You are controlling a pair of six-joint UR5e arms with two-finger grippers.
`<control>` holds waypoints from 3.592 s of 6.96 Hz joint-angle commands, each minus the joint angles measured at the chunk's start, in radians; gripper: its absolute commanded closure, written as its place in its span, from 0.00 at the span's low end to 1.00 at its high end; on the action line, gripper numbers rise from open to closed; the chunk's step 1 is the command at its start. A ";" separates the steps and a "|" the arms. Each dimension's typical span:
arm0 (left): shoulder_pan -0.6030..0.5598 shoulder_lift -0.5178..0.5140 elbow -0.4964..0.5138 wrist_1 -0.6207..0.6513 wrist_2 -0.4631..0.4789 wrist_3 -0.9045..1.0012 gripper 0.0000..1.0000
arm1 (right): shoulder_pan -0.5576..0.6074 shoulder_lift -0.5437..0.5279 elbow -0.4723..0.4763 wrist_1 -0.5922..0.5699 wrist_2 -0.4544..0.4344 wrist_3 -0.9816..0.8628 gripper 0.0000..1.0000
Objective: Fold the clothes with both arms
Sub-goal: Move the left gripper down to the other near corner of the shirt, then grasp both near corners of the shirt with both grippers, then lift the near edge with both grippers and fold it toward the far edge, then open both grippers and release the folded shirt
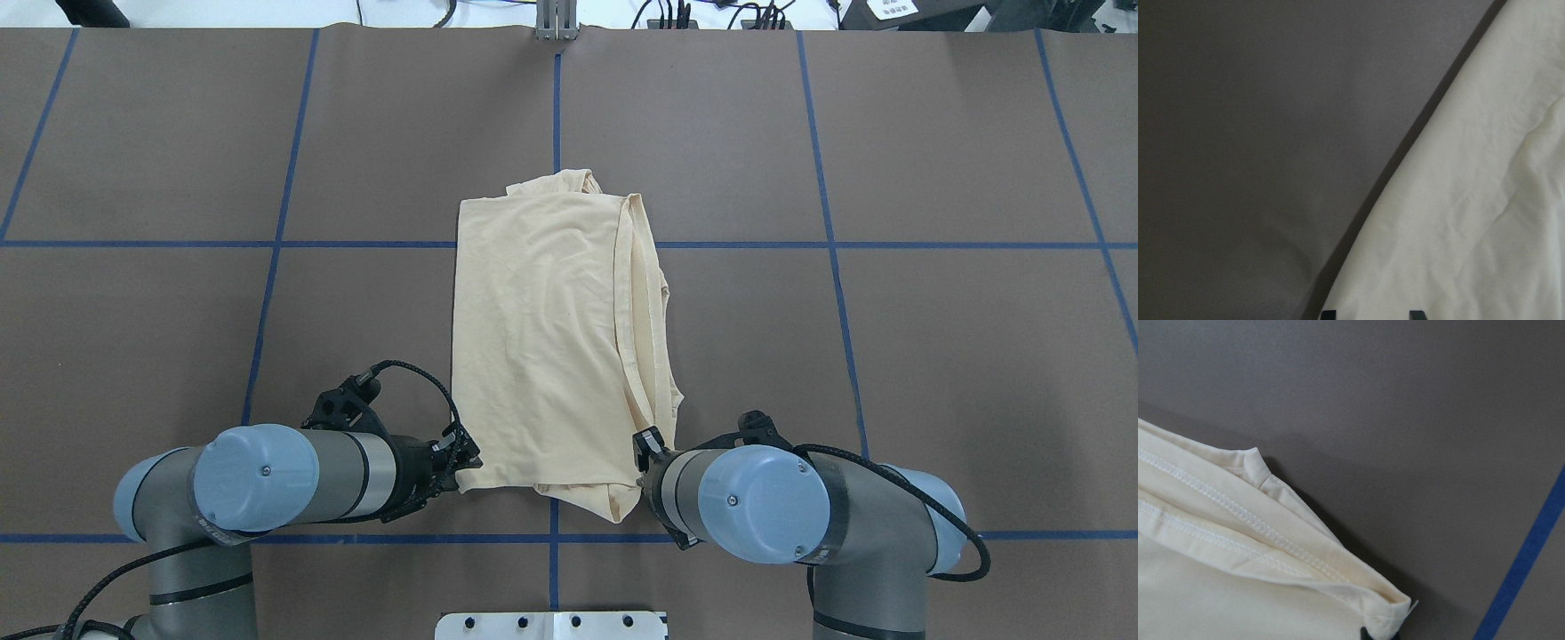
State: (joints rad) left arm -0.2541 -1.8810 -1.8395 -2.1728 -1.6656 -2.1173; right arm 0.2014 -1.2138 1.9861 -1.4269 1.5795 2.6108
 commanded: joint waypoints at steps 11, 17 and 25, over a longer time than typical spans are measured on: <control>-0.011 0.014 -0.240 0.135 -0.101 -0.006 1.00 | 0.060 -0.072 0.166 -0.001 0.011 0.000 1.00; -0.351 -0.185 0.049 0.120 -0.200 0.255 1.00 | 0.393 0.242 -0.204 -0.056 0.198 -0.194 1.00; -0.517 -0.334 0.565 -0.214 -0.197 0.428 0.00 | 0.577 0.620 -0.972 0.277 0.304 -0.547 0.00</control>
State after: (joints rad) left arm -0.7495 -2.2112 -1.3050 -2.3617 -1.8631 -1.7133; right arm 0.7476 -0.6258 1.0877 -1.2235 1.8787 2.1070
